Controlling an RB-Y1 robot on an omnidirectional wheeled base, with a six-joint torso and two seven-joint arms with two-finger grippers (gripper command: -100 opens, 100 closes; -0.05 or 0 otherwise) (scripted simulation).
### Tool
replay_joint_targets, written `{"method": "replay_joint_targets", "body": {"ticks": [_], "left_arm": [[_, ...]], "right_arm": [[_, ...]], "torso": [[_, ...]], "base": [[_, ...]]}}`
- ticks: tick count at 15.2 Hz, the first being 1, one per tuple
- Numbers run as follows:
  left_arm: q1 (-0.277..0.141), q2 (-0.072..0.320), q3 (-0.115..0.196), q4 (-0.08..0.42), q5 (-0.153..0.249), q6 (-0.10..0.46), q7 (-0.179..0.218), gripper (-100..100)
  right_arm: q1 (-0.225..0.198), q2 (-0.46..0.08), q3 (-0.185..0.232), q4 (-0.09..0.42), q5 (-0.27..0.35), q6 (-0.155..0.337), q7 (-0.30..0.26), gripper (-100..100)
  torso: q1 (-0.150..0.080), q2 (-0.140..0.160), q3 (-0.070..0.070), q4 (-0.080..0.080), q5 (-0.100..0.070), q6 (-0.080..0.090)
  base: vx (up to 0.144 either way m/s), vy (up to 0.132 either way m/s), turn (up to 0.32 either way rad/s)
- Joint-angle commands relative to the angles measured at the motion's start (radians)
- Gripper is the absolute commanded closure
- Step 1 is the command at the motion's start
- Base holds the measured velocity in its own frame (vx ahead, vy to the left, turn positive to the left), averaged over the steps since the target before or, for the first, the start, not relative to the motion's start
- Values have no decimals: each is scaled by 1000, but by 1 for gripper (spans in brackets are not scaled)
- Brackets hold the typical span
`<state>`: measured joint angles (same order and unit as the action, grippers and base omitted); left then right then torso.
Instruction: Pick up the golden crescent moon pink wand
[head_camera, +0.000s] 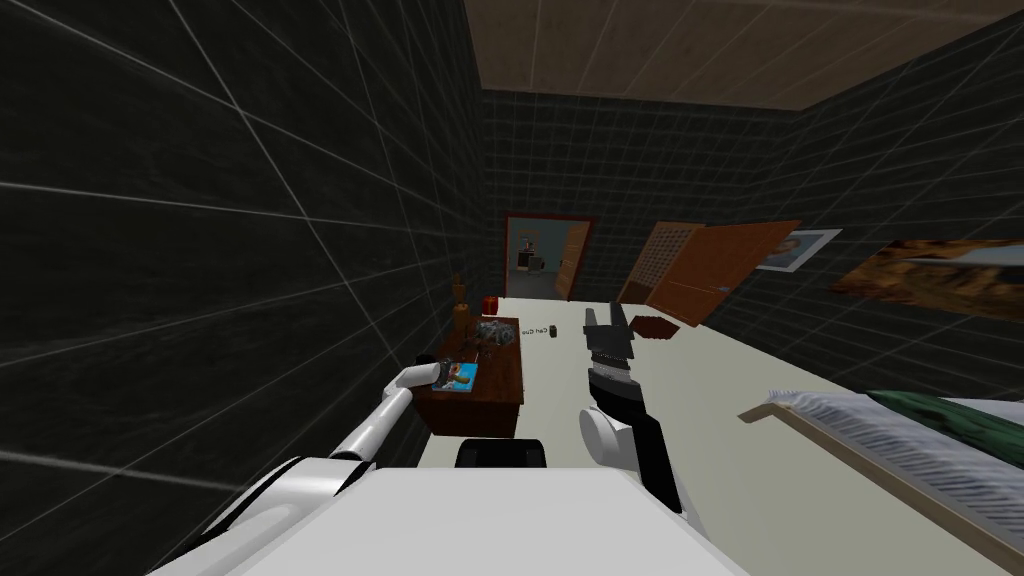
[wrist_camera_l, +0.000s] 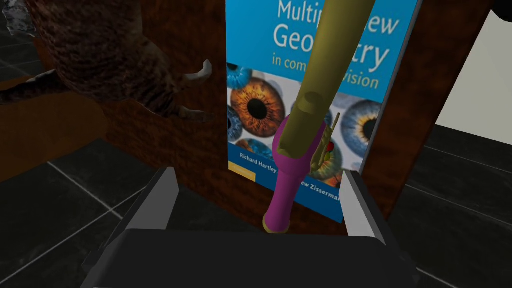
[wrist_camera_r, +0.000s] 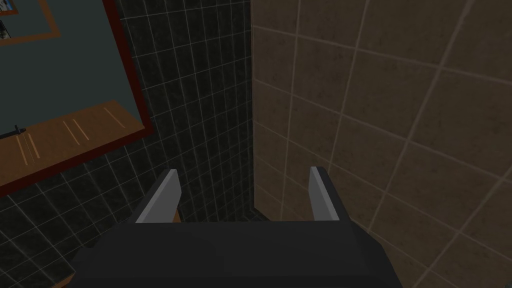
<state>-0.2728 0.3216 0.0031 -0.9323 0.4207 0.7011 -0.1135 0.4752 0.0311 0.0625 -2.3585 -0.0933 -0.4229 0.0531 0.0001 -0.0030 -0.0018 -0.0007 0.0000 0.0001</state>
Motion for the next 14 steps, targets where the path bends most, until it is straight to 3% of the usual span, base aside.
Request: {"method": "replay_joint_targets", "body": {"ticks": [1,7,14], "left_arm": [[-16,4,1,34,9,30,-1,-100],[-90,17,5,156,46,133,-6,-100],[-138,24,8,234,69,199,-9,-100]], "right_arm": [[0,0,0,0,0,0,0,0],[0,0,0,0,0,0,0,0],[0,0,0,0,0,0,0,0]], "torso": [[0,0,0,0,0,0],[0,0,0,0,0,0],[0,1,0,0,0,0]], "base": [[32,4,-16],[32,3,-16],[29,2,-13]]}}
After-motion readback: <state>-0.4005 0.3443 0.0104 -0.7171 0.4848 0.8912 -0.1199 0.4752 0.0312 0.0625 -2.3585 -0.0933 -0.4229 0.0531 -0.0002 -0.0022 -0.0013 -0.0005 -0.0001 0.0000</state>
